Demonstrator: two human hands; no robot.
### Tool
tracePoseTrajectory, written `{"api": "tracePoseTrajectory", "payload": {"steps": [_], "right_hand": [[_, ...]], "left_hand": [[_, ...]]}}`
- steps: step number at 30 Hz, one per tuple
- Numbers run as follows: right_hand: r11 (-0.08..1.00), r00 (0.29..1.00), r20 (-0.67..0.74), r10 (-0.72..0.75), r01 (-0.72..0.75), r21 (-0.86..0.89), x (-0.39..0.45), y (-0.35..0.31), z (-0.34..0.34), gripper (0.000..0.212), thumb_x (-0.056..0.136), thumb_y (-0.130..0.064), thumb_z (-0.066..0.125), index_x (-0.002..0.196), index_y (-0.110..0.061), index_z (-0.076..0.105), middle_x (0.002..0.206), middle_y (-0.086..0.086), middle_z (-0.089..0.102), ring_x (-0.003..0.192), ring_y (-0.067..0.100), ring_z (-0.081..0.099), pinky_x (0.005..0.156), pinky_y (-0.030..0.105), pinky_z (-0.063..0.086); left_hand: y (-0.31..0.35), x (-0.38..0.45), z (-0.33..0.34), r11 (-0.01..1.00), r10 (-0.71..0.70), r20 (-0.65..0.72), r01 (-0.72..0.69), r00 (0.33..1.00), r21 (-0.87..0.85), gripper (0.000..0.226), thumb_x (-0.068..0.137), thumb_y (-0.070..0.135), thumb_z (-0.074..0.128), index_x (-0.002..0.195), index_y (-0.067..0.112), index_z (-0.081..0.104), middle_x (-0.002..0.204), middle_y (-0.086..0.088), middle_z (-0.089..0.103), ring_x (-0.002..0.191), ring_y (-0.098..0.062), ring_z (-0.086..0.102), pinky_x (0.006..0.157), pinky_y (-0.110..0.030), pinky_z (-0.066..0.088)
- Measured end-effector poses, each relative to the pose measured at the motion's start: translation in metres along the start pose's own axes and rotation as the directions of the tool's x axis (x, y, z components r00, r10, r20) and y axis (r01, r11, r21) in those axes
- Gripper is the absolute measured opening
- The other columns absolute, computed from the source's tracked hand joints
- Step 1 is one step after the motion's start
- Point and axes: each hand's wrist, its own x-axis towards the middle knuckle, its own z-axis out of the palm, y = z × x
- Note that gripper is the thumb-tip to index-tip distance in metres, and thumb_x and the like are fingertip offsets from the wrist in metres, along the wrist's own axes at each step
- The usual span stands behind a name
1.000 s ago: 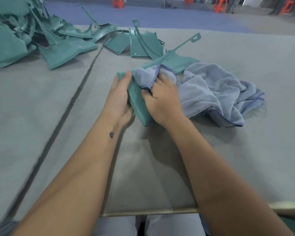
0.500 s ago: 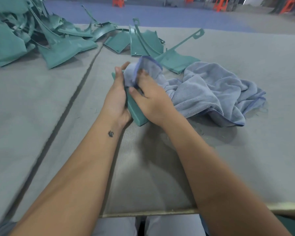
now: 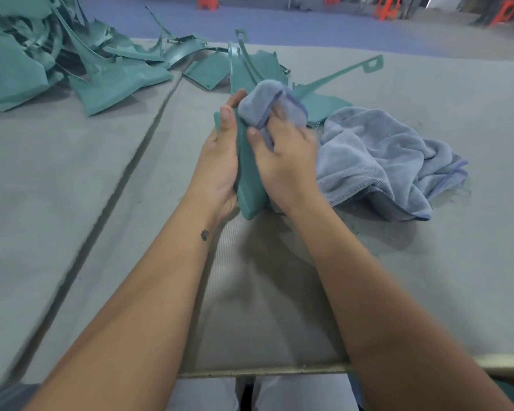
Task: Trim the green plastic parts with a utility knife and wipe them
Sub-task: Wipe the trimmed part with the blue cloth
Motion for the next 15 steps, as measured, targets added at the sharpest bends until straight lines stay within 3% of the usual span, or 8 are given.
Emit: {"api": "tracePoseTrajectory", "payload": {"steps": [3, 5, 7, 9, 11, 13, 14, 15], "right_hand": [[0.984, 0.998, 0.017, -0.063, 0.059, 0.169, -0.011, -0.003, -0.001, 0.017, 0.091, -0.013, 0.060, 0.081, 0.000, 0.064, 0.090, 0.008, 0.064, 0.091, 0.021, 0.051, 0.076, 0.028, 0.034], [0.965, 0.988, 0.150, -0.025, -0.015, 0.262, -0.016, -0.005, -0.002, 0.033, 0.089, -0.014, 0.065, 0.060, -0.011, 0.050, 0.063, 0.001, 0.048, 0.070, 0.020, 0.043, 0.064, 0.029, 0.032], [0.952, 0.965, 0.261, -0.021, -0.061, 0.299, -0.018, -0.009, -0.004, 0.048, 0.088, -0.018, 0.067, 0.053, -0.020, 0.035, 0.054, -0.002, 0.034, 0.058, 0.016, 0.033, 0.056, 0.029, 0.027], [0.944, 0.948, 0.316, -0.031, -0.076, 0.321, -0.020, -0.012, -0.005, 0.049, 0.087, -0.022, 0.068, 0.053, -0.016, 0.032, 0.053, 0.002, 0.030, 0.056, 0.015, 0.028, 0.055, 0.031, 0.023], [0.951, 0.941, 0.339, -0.012, -0.094, 0.294, -0.021, -0.012, -0.003, 0.049, 0.087, -0.024, 0.067, 0.053, -0.015, 0.033, 0.051, -0.002, 0.029, 0.054, 0.012, 0.027, 0.055, 0.032, 0.023], [0.970, 0.939, 0.345, -0.008, -0.077, 0.231, -0.019, -0.010, 0.000, 0.043, 0.090, -0.027, 0.063, 0.053, -0.020, 0.043, 0.050, -0.014, 0.043, 0.053, 0.004, 0.039, 0.057, 0.026, 0.033], [0.978, 0.935, 0.354, 0.002, -0.076, 0.195, -0.018, -0.009, 0.002, 0.029, 0.093, -0.029, 0.060, 0.064, -0.026, 0.059, 0.066, -0.021, 0.059, 0.067, -0.001, 0.052, 0.068, 0.022, 0.042], [0.988, 0.931, 0.364, -0.006, -0.049, 0.143, -0.016, -0.006, 0.005, 0.015, 0.095, -0.031, 0.055, 0.092, -0.028, 0.070, 0.098, -0.020, 0.068, 0.095, 0.002, 0.059, 0.086, 0.025, 0.045]], "left_hand": [[-0.002, 0.002, 0.002, 0.998, -0.039, -0.142, 0.033, 0.989, -0.047, 0.053, 0.100, 0.051, 0.031, 0.141, 0.020, 0.045, 0.130, -0.011, 0.062, 0.118, -0.026, 0.061, 0.099, -0.040, 0.050], [-0.003, 0.001, 0.000, 0.995, -0.028, -0.222, 0.007, 0.975, -0.095, 0.040, 0.103, 0.044, 0.033, 0.134, 0.026, 0.051, 0.116, -0.001, 0.070, 0.106, -0.018, 0.068, 0.088, -0.032, 0.055], [-0.002, 0.001, -0.008, 0.996, -0.001, -0.254, -0.022, 0.967, -0.087, 0.034, 0.107, 0.029, 0.032, 0.128, 0.023, 0.058, 0.090, 0.006, 0.075, 0.085, -0.009, 0.072, 0.069, -0.021, 0.056], [0.003, -0.001, -0.013, 0.999, -0.004, -0.288, -0.011, 0.958, -0.051, 0.038, 0.106, 0.025, 0.032, 0.130, 0.017, 0.061, 0.075, 0.003, 0.070, 0.066, -0.010, 0.069, 0.058, -0.020, 0.054], [0.010, 0.000, -0.016, 0.989, -0.041, -0.332, -0.009, 0.942, -0.147, 0.046, 0.105, 0.031, 0.035, 0.148, 0.016, 0.038, 0.073, -0.003, 0.065, 0.059, -0.014, 0.067, 0.053, -0.024, 0.054], [0.013, 0.002, -0.018, 0.969, -0.049, -0.359, -0.043, 0.932, -0.245, 0.046, 0.105, 0.032, 0.036, 0.149, 0.019, 0.035, 0.096, -0.011, 0.071, 0.077, -0.022, 0.072, 0.065, -0.034, 0.060], [0.014, 0.003, -0.018, 0.947, -0.073, -0.350, -0.046, 0.934, -0.318, 0.044, 0.104, 0.034, 0.038, 0.146, 0.020, 0.040, 0.114, -0.015, 0.068, 0.095, -0.028, 0.071, 0.080, -0.044, 0.059], [0.014, 0.002, -0.015, 0.929, -0.082, -0.353, -0.057, 0.932, -0.366, 0.041, 0.104, 0.033, 0.038, 0.142, 0.021, 0.046, 0.124, -0.017, 0.064, 0.107, -0.033, 0.066, 0.091, -0.051, 0.054]]}}
